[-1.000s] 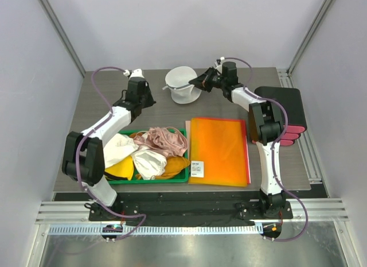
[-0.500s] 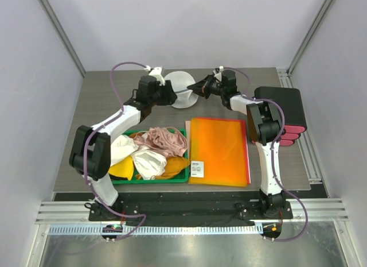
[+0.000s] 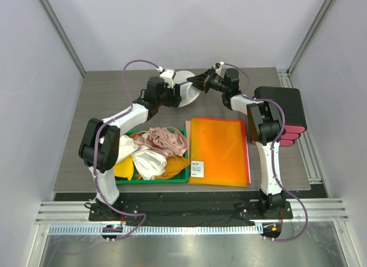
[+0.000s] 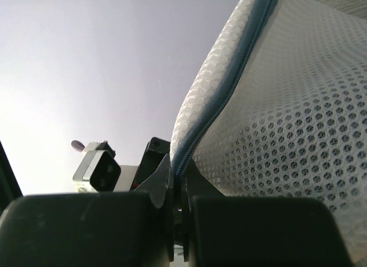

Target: Place the bra in the laundry bag and zip it closed

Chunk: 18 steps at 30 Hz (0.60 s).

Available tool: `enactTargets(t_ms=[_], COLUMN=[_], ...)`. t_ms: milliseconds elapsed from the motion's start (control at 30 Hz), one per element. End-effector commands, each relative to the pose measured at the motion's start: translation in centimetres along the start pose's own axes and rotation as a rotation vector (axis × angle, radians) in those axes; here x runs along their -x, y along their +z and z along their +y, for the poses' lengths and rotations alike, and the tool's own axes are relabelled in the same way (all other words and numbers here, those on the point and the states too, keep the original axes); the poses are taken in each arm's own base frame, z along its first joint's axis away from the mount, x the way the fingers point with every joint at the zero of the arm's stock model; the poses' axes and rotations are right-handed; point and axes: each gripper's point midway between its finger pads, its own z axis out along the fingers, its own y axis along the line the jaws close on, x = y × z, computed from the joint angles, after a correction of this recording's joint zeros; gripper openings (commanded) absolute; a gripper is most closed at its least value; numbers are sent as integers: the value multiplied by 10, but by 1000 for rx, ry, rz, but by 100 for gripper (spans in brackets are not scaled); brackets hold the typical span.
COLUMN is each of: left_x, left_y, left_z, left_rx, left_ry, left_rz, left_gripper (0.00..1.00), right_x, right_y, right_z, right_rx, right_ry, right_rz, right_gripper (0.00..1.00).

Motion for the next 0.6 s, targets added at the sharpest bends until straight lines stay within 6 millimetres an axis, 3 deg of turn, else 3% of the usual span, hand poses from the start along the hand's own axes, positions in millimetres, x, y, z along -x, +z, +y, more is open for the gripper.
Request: enactTargets(t_ms=[0, 200, 400, 567], left_x=[47, 65, 66, 65], left_y=[11, 5, -5, -28], left_z=[2, 2, 6, -10], left_rx=[-40, -78, -107, -253], left_ry=[10, -7, -47, -68], left_rz=[-114, -158, -146, -155], left_gripper=[63, 59, 58, 61], right_x=[-7, -7, -7, -8], right_y=[1, 1, 0, 0], right_z=[28, 26, 23, 24], right_rx=[64, 49, 39, 39], right_ry=[-59, -73, -82, -85], right_rz=[34, 34, 35, 36], right_gripper=[1, 1, 1, 1])
